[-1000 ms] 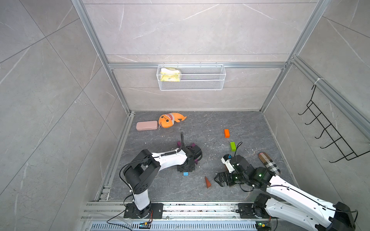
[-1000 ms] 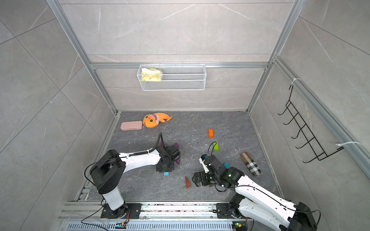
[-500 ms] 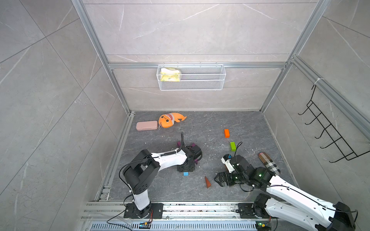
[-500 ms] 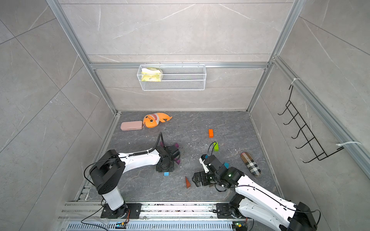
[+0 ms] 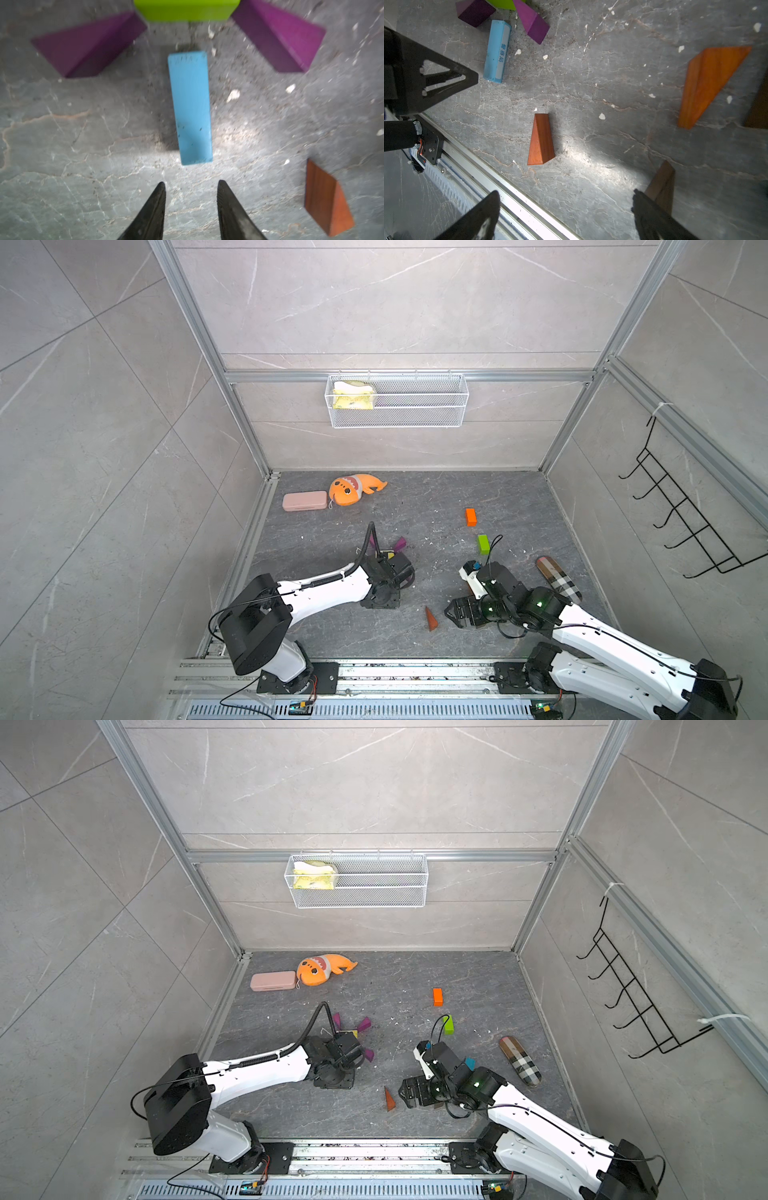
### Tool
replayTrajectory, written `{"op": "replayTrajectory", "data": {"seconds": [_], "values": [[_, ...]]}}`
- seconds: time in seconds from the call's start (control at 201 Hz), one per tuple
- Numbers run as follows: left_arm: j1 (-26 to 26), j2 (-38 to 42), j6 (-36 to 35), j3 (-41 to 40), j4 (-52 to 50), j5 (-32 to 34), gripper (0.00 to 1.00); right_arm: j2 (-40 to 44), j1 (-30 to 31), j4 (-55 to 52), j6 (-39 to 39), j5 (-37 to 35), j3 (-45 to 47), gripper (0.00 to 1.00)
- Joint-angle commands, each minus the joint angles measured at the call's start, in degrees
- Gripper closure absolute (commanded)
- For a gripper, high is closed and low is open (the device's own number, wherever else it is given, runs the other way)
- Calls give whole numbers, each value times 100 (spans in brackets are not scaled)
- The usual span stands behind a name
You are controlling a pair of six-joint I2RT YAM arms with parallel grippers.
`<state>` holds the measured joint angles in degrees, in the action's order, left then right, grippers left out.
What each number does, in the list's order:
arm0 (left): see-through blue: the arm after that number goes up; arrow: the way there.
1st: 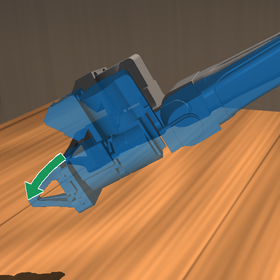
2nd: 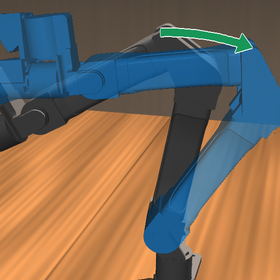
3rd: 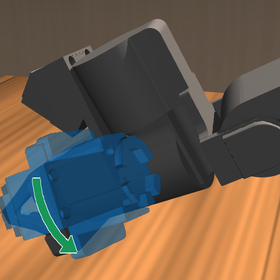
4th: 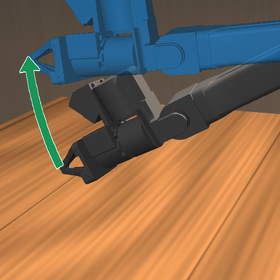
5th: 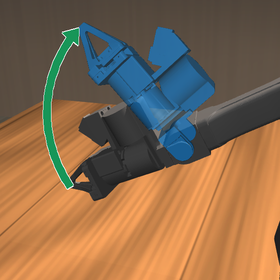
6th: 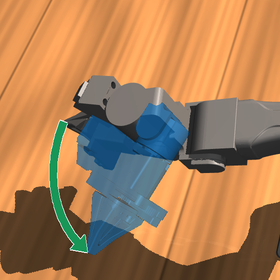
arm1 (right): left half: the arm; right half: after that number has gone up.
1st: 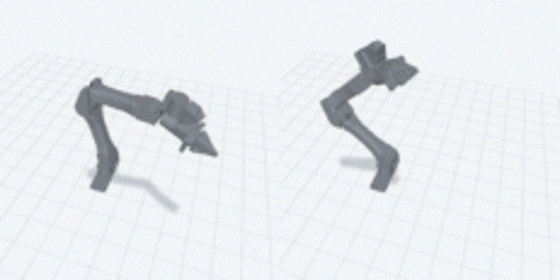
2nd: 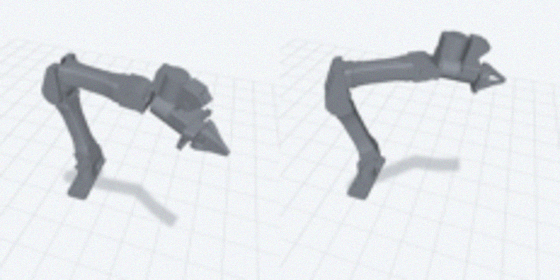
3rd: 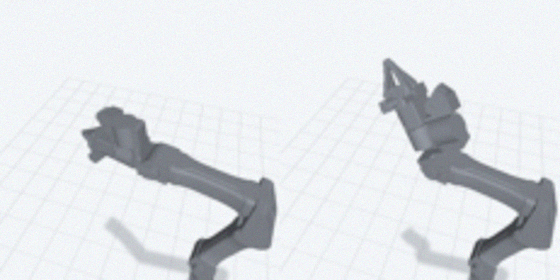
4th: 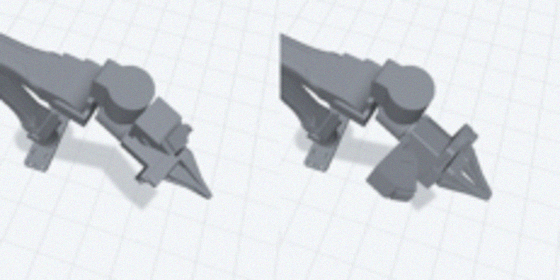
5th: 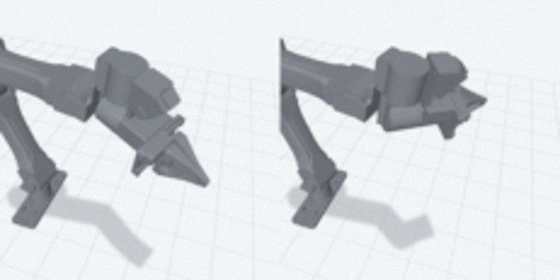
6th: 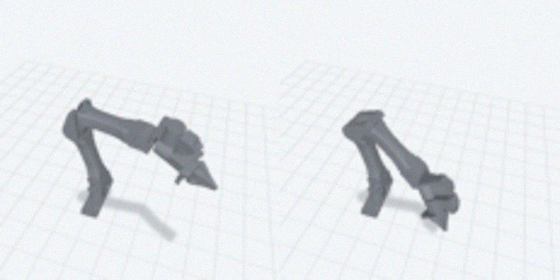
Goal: Assemble a small pinwheel with building blocks
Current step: Assemble the building block at the center of the board.
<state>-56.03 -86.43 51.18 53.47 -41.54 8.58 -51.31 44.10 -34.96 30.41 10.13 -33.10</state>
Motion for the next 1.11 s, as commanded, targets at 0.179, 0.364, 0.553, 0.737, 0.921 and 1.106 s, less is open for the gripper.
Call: {"op": "replayTrajectory", "data": {"seconds": [0.179, 0.364, 0.553, 0.737, 0.921, 1.106], "values": [[-197, 58, 47, -264, 89, -25, 59, -75, -31, -26, -17, -17, 6, 0], [-206, -114, 139, -338, 235, -9, 59, -46, -31, -32, -6, -24, 14, 0], [-201, -225, 215, -349, 241, 52, 59, -81, -29, -9, -15, -7, 14, 0], [-202, -210, 251, -379, 237, 69, 59, -125, -39, -13, -20, -4, -2, 0], [-197, -220, 247, -378, 227, 129, 59, -86, -46, -15, -15, -9, 14, 0], [-190, -208, 320, -445, 273, 171, 59, -112, -49, -10, -16, -11, 8, 0]]}}
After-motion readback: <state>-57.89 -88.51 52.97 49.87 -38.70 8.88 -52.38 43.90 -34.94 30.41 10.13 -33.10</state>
